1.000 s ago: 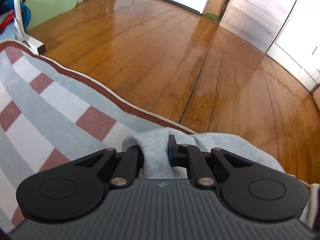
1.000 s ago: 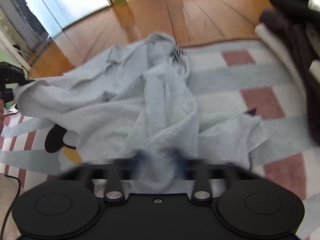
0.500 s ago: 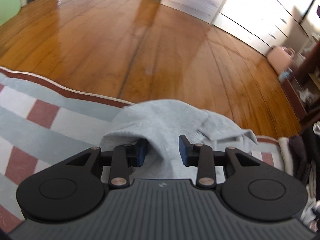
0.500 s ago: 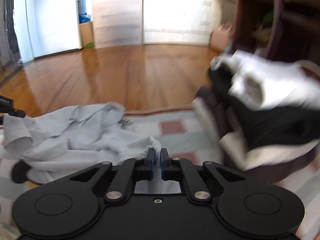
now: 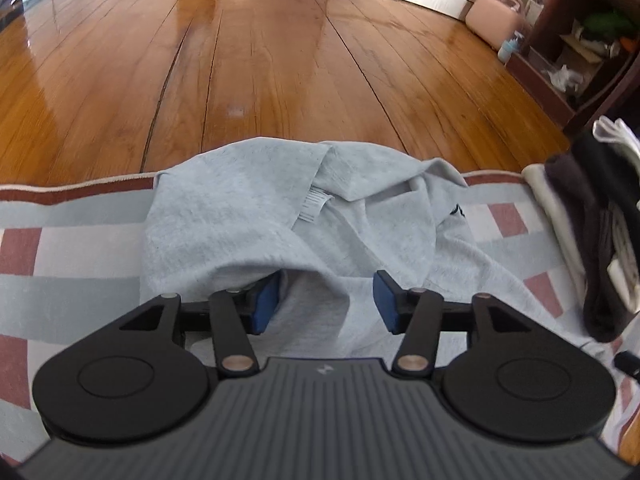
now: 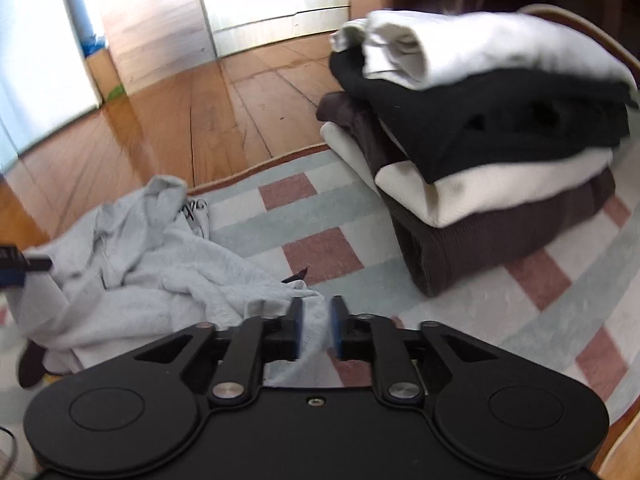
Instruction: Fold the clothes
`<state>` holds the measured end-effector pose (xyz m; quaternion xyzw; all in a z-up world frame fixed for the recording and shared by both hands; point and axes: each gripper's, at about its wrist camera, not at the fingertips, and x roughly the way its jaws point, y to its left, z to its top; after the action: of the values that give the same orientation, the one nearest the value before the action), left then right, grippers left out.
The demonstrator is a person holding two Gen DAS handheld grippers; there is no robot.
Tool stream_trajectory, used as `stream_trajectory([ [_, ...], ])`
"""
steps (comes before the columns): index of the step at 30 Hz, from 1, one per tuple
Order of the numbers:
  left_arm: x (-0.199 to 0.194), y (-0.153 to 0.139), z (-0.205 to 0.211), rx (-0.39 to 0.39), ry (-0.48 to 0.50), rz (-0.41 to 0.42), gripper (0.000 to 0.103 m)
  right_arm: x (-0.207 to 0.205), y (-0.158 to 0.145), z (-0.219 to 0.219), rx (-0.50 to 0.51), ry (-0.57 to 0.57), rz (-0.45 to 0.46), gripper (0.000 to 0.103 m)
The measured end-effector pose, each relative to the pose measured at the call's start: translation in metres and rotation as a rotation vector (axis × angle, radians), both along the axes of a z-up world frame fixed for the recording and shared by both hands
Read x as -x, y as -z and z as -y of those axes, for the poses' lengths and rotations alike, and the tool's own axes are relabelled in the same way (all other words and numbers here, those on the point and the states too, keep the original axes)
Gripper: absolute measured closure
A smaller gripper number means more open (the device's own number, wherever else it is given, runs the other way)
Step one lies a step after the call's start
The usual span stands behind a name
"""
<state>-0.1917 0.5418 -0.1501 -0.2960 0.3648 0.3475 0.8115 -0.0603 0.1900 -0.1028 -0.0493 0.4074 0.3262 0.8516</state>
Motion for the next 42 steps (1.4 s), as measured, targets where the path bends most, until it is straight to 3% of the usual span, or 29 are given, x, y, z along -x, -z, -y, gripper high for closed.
stream_trajectory([
  [2,0.002,-0.003,0.002,-0.022,-0.012,-0.007,0.052,0.002,-0.003,0.004,-0.068,-0.034,0.007,0.074],
  [5,0.006,-0.015,0.008,-0.106,0.001,-0.019,0.052,0.013,-0.003,-0.005,-0.133,-0.218,-0.005,0.073],
  [8,0.014,-0.037,0.020,-0.271,0.044,-0.022,0.052,0.024,0.005,-0.019,-0.095,-0.326,0.034,0.071],
  [10,0.026,-0.051,0.021,-0.325,0.044,0.040,0.051,0.025,0.014,-0.027,-0.053,-0.349,0.061,0.062],
  [13,0.042,-0.054,0.015,-0.250,0.029,0.183,0.051,0.026,0.027,-0.038,0.010,-0.385,0.101,0.059],
  [14,0.040,-0.052,0.015,-0.233,0.047,0.190,0.051,0.026,0.031,-0.042,0.031,-0.396,0.114,0.057],
  [15,0.035,-0.048,0.017,-0.231,0.076,0.175,0.051,0.026,0.036,-0.045,0.052,-0.408,0.127,0.052],
  [17,0.017,-0.036,0.022,-0.222,0.165,0.110,0.050,0.027,0.044,-0.053,0.094,-0.431,0.154,0.053],
  [19,-0.007,-0.018,0.030,-0.202,0.281,0.003,0.047,0.028,0.053,-0.060,0.137,-0.454,0.181,0.092],
  [20,-0.020,-0.008,0.035,-0.202,0.338,-0.060,0.047,0.028,0.054,-0.061,0.142,-0.456,0.192,0.097],
  [24,-0.049,0.019,0.046,-0.234,0.443,-0.196,0.045,0.032,0.043,-0.053,0.108,-0.434,0.230,0.097],
  [26,-0.059,0.030,0.044,-0.237,0.470,-0.234,0.033,0.034,0.037,-0.049,0.092,-0.422,0.249,0.098],
  [28,-0.074,0.048,0.047,-0.261,0.462,-0.317,0.028,0.036,0.032,-0.046,0.075,-0.411,0.268,0.098],
  [30,-0.077,0.065,0.039,-0.242,0.404,-0.391,0.034,0.038,0.026,-0.042,0.058,-0.400,0.287,0.098],
  [31,-0.075,0.069,0.033,-0.214,0.372,-0.393,0.046,0.039,0.023,-0.040,0.049,-0.394,0.296,0.098],
  [32,-0.069,0.067,0.024,-0.169,0.342,-0.341,0.077,0.040,0.020,-0.038,0.041,-0.388,0.306,0.098],
  [33,-0.062,0.061,0.017,-0.136,0.304,-0.304,0.098,0.041,0.018,-0.036,0.032,-0.383,0.315,0.098],
  [34,-0.055,0.056,0.010,-0.120,0.267,-0.270,0.101,0.042,0.015,-0.034,0.024,-0.377,0.325,0.098],
  [38,-0.017,0.014,-0.003,-0.267,0.059,-0.145,0.101,0.036,-0.007,-0.022,0.033,-0.262,0.389,0.098],
  [40,0.023,-0.020,-0.011,-0.298,-0.105,0.043,0.101,0.033,-0.019,-0.016,0.040,-0.198,0.422,0.099],
  [42,0.069,-0.041,-0.017,-0.272,-0.208,0.244,0.101,0.027,-0.035,-0.005,0.035,-0.116,0.451,0.099],
])
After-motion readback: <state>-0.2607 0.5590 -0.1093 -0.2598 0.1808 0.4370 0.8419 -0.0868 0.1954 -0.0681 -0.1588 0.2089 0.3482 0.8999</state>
